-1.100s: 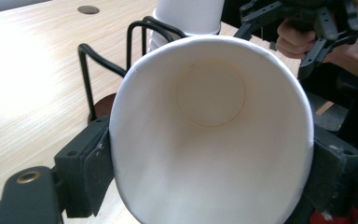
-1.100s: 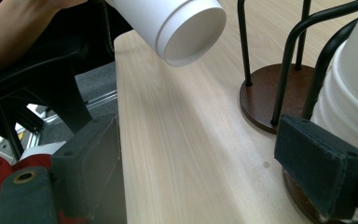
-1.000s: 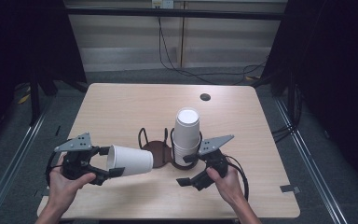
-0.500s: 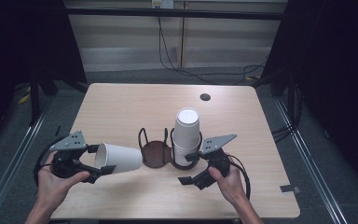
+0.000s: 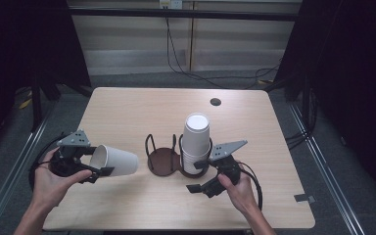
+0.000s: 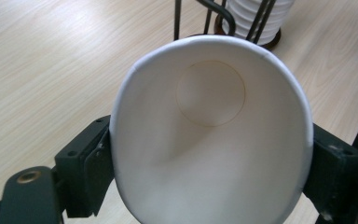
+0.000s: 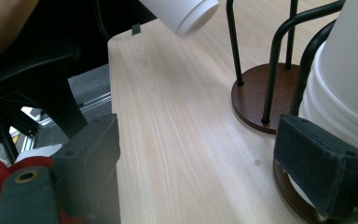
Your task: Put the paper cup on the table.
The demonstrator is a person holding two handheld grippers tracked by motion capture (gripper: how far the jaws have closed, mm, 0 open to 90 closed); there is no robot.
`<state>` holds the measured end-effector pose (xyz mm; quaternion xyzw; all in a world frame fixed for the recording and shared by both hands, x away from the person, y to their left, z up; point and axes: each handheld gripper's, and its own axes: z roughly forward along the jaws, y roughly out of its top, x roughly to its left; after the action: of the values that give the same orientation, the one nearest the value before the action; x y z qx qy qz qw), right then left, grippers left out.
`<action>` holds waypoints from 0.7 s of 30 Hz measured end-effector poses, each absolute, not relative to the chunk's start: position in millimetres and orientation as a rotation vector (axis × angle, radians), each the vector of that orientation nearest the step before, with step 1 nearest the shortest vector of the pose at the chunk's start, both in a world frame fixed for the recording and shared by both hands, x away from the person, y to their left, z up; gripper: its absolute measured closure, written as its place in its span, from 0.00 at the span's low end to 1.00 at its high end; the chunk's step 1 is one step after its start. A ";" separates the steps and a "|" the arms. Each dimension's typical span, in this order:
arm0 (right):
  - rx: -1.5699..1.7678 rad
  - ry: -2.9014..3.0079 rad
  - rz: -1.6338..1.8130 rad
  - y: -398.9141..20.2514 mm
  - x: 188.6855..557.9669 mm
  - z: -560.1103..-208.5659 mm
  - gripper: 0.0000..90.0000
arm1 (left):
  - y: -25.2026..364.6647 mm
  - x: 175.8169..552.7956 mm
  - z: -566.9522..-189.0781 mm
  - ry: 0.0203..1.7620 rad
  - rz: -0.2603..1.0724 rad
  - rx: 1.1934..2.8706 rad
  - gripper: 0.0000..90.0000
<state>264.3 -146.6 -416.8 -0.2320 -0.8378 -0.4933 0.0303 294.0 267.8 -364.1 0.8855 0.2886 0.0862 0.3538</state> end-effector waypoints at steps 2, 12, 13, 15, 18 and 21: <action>-0.711 -2.584 -1.520 -145.9 263.8 -416.8 0.16 | 267.0 296.0 -363.3 0.748 0.238 2.318 0.18; -0.725 -2.584 -1.513 -149.3 263.6 -419.9 0.16 | 261.7 320.9 -358.7 0.790 0.238 2.453 0.18; -0.725 -2.583 -1.512 -149.2 264.1 -420.8 0.16 | 260.9 323.8 -357.0 0.793 0.231 2.466 0.18; -0.730 -2.583 -1.505 -149.1 264.1 -421.6 0.16 | 258.6 328.7 -354.3 0.803 0.246 2.479 0.18; -0.730 -2.586 -1.505 -148.8 261.9 -420.7 0.16 | 254.9 335.4 -351.3 0.808 0.261 2.514 0.18; -0.725 -2.597 -1.502 -148.3 261.5 -420.3 0.16 | 250.1 341.0 -349.7 0.808 0.257 2.555 0.18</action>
<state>261.5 -148.3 -420.3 -0.2347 -0.8411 -0.4866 0.0275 341.0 250.1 -349.7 0.9253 0.2925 0.0929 0.2229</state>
